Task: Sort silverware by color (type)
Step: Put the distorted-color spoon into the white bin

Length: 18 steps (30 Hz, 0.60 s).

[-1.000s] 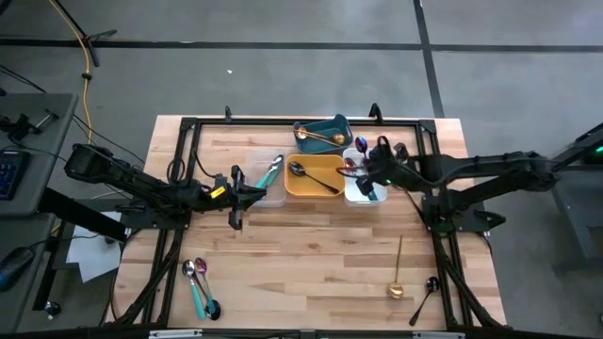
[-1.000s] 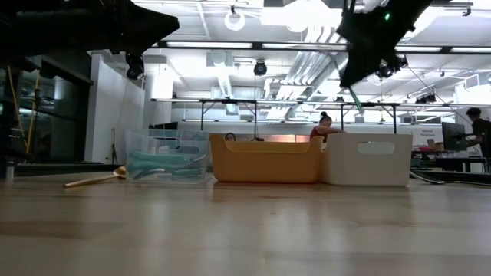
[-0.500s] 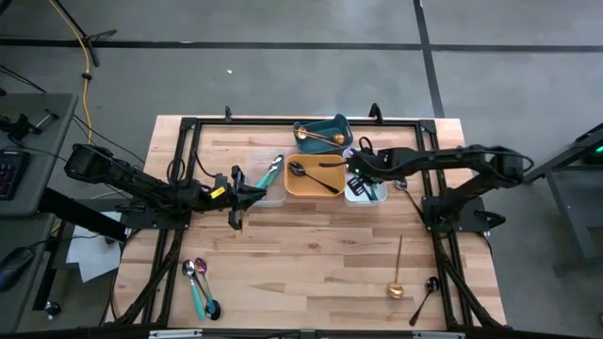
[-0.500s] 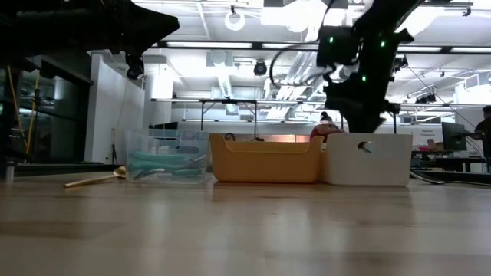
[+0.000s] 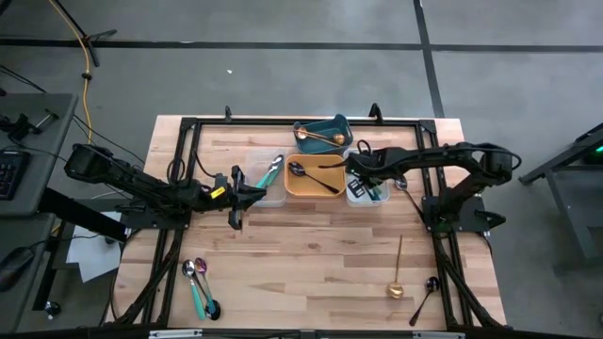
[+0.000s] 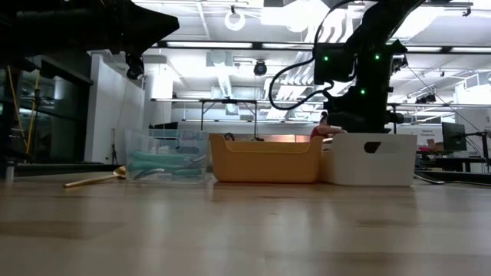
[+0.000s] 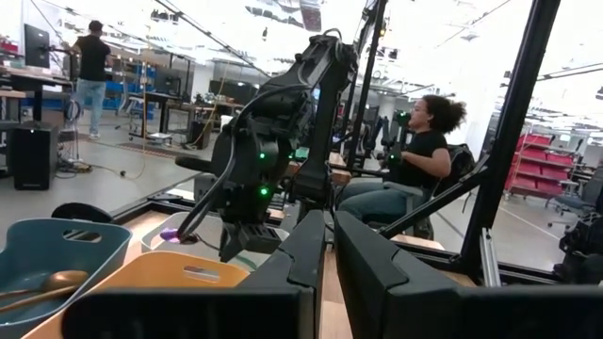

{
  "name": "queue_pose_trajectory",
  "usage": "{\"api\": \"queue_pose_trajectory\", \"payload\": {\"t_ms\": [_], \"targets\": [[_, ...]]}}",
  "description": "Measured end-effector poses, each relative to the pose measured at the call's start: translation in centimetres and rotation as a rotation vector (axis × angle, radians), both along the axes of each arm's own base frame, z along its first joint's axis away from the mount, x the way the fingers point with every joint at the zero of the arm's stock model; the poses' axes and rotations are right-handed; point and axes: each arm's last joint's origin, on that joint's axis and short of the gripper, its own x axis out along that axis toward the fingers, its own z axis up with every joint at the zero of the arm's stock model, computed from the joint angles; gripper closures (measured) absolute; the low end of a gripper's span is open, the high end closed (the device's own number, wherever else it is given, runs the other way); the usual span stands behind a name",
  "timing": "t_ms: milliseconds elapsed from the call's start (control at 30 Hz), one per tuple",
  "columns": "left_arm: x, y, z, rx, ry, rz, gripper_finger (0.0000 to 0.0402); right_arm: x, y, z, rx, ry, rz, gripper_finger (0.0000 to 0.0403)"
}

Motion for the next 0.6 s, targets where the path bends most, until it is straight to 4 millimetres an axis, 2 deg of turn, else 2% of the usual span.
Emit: {"api": "queue_pose_trajectory", "payload": {"t_ms": [333,467,600], "targets": [[0.0,0.0,0.0,0.000,0.000,0.000,0.0381,0.1,0.0,0.6,-0.021,0.023,0.129,0.0314],[0.0,0.0,0.0,0.000,0.000,0.000,0.0381,0.0,0.8,2.6,-0.123,-0.009,0.199,0.0299],[0.0,0.0,-0.1,0.003,0.010,0.000,0.0381,-0.9,3.1,5.4,-0.273,-0.137,0.243,0.0296]]}}
